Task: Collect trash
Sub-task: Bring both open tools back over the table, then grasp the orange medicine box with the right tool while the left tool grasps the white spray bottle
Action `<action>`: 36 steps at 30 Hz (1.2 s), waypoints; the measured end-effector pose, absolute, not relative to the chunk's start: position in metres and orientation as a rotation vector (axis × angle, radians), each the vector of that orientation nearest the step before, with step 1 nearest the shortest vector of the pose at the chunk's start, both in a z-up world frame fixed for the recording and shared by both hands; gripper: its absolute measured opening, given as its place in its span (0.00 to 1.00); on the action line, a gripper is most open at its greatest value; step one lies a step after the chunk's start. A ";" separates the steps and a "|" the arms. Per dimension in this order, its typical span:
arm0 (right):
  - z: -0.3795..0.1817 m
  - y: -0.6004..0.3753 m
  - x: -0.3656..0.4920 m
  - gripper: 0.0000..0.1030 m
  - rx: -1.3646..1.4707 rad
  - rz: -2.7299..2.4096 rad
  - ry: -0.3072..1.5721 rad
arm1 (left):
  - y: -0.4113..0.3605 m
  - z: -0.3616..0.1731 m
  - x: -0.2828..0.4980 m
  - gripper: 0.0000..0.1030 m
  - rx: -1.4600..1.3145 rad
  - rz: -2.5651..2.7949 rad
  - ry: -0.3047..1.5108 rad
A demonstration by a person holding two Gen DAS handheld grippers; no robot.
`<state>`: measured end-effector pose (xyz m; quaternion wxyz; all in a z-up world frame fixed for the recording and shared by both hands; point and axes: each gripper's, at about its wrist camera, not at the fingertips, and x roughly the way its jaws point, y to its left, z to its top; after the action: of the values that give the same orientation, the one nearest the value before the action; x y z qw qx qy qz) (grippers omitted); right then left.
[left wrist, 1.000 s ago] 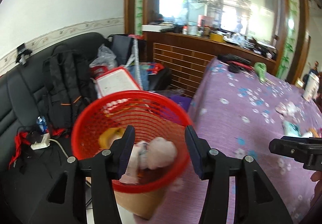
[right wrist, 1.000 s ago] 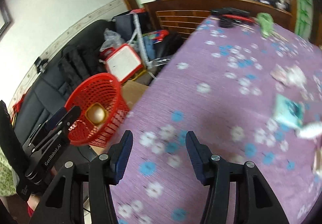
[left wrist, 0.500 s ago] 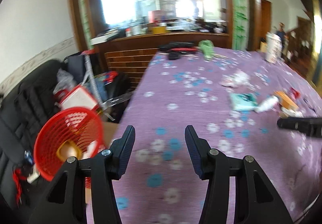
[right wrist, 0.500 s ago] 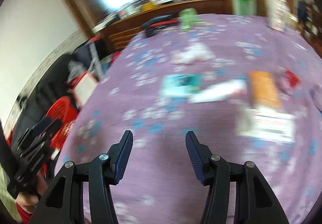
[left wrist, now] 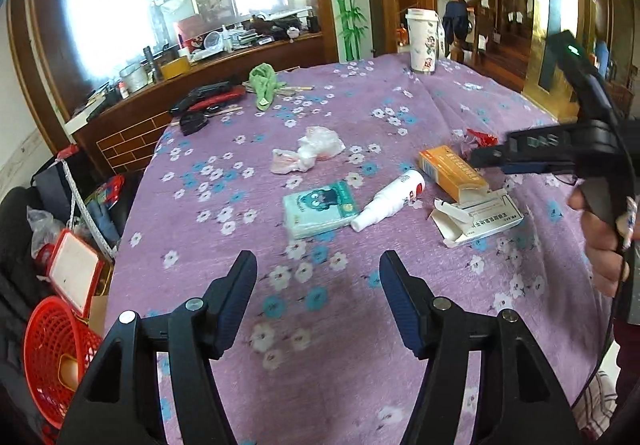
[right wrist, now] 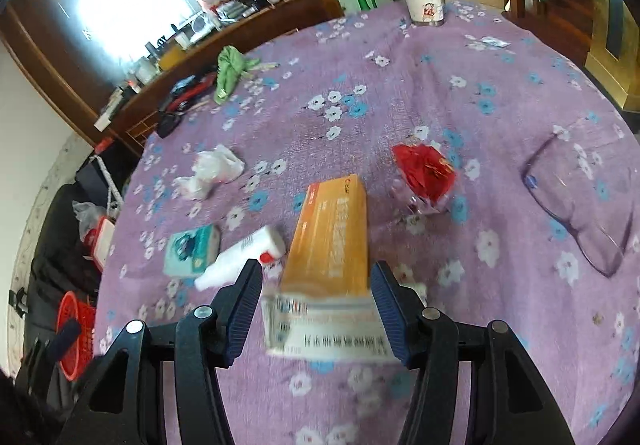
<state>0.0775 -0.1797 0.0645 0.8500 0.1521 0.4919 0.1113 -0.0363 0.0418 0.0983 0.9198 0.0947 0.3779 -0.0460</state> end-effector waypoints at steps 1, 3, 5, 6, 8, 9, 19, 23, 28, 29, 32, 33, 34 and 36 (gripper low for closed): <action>0.061 -0.173 0.084 0.59 0.299 0.223 1.045 | 0.039 0.096 -0.033 0.61 0.199 -0.094 0.782; 0.055 -0.166 0.095 0.59 0.268 0.200 1.061 | 0.037 0.094 -0.030 0.61 0.199 -0.092 0.790; 0.045 -0.160 0.105 0.59 0.240 0.178 1.085 | 0.037 0.092 -0.027 0.61 0.197 -0.091 0.796; 0.040 -0.160 0.107 0.59 0.238 0.176 1.092 | 0.036 0.092 -0.025 0.61 0.198 -0.090 0.798; 0.033 -0.160 0.113 0.59 0.230 0.173 1.107 | 0.035 0.091 -0.023 0.62 0.206 -0.092 0.802; 0.030 -0.160 0.115 0.59 0.222 0.167 1.113 | 0.033 0.091 -0.021 0.63 0.212 -0.093 0.804; 0.019 -0.173 0.111 0.53 0.222 0.226 1.069 | -0.015 0.075 0.013 0.70 0.317 -0.157 0.819; 0.018 -0.182 0.109 0.52 0.285 0.293 1.018 | -0.034 0.061 0.036 0.70 0.379 -0.155 0.835; 0.020 -0.199 0.107 0.52 0.341 0.294 0.982 | -0.049 0.039 0.063 0.70 0.471 -0.158 0.864; 0.022 -0.203 0.107 0.51 0.357 0.293 0.972 | -0.051 0.035 0.068 0.70 0.481 -0.161 0.866; 0.026 -0.209 0.107 0.50 0.367 0.268 0.946 | -0.055 0.028 0.078 0.67 0.474 -0.176 0.882; 0.026 -0.209 0.106 0.50 0.362 0.261 0.942 | -0.056 0.027 0.080 0.61 0.473 -0.180 0.884; 0.027 -0.209 0.106 0.50 0.360 0.263 0.942 | -0.058 0.025 0.083 0.58 0.470 -0.184 0.889; 0.027 -0.207 0.106 0.50 0.348 0.260 0.947 | -0.060 0.021 0.087 0.45 0.456 -0.187 0.906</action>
<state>0.1060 -0.2074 0.0273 0.8674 0.1662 0.4523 0.1244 0.0873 -0.0596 0.0207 0.8700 0.2180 0.4331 -0.0896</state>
